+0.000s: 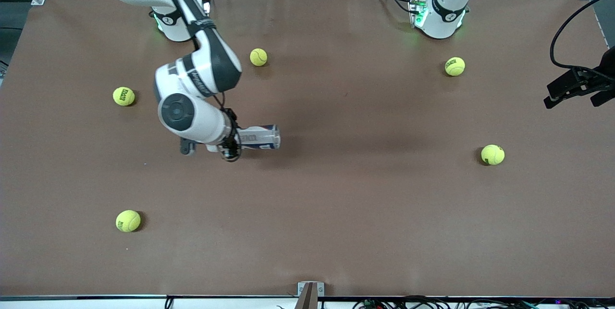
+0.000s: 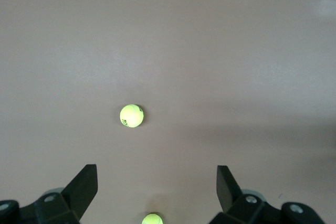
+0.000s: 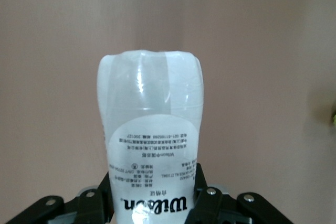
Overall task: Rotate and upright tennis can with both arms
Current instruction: 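Drag the lying can across the table with the right gripper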
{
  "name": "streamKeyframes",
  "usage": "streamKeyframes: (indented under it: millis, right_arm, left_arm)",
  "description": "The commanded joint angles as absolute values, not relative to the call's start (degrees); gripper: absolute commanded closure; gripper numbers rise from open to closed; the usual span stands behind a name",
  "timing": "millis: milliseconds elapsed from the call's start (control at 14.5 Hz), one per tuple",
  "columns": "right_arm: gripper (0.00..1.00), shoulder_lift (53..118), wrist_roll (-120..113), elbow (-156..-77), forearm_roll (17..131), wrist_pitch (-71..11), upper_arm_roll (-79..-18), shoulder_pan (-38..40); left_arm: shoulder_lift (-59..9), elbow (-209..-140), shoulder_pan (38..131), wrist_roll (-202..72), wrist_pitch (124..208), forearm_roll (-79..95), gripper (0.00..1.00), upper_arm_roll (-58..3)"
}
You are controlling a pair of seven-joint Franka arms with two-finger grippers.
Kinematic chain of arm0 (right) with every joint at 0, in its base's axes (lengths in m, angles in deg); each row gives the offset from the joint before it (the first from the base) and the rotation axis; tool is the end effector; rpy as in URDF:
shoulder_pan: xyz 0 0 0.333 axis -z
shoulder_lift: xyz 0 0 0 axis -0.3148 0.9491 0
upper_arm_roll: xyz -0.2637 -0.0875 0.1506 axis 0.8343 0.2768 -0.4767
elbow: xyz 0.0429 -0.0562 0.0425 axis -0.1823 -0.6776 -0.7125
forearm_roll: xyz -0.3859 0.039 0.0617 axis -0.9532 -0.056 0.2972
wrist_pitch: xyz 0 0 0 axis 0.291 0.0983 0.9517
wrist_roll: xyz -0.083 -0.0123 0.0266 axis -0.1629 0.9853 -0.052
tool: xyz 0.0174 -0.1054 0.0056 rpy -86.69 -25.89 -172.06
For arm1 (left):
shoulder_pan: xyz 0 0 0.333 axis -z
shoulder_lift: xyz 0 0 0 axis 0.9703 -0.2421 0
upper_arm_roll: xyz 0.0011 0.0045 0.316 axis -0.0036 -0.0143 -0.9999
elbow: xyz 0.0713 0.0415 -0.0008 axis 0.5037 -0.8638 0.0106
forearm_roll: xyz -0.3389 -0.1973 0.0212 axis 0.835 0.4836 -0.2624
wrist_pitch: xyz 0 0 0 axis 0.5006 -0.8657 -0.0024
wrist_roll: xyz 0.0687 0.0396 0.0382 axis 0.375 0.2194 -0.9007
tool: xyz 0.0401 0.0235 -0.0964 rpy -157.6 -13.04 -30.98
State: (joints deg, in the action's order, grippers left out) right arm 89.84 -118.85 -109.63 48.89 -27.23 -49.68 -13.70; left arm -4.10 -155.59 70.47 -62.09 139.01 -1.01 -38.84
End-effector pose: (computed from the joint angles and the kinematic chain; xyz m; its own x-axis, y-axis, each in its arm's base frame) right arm 0.5839 0.3271 0.3339 0.0302 -0.9961 -0.0830 -0.9827 -0.0448 0.1796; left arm 0.5814 -0.0100 0.6564 0.9956 0.0418 0.0840 0.0410 -0.9991 0.0117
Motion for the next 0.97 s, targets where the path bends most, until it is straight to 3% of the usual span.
streamKeyframes:
  millis: [0, 138, 415, 898]
  right_arm:
    - [0.41, 97.45, -123.15, -100.29, 49.57, -27.00, -49.05, -17.84]
    - [0.40, 100.71, -125.52, -95.80, 49.57, -28.75, -49.05, -20.57]
    - [0.40, 103.53, -128.77, -94.64, 49.04, -35.78, -48.87, -25.76]
    - [0.40, 114.34, -139.23, -84.01, 42.89, -38.51, -48.43, -32.00]
  left_arm:
    - [-3.55, -155.44, 70.28, -61.30, 138.51, -1.91, 0.00, -38.72]
    - [-3.55, -155.44, 70.28, -61.30, 138.51, -2.00, 0.00, -38.72]
    - [-3.55, -155.53, 70.28, -61.47, 138.51, -2.00, 0.00, -38.72]
    - [-3.64, -155.53, 70.46, -61.83, 138.51, -2.00, 0.00, -38.63]
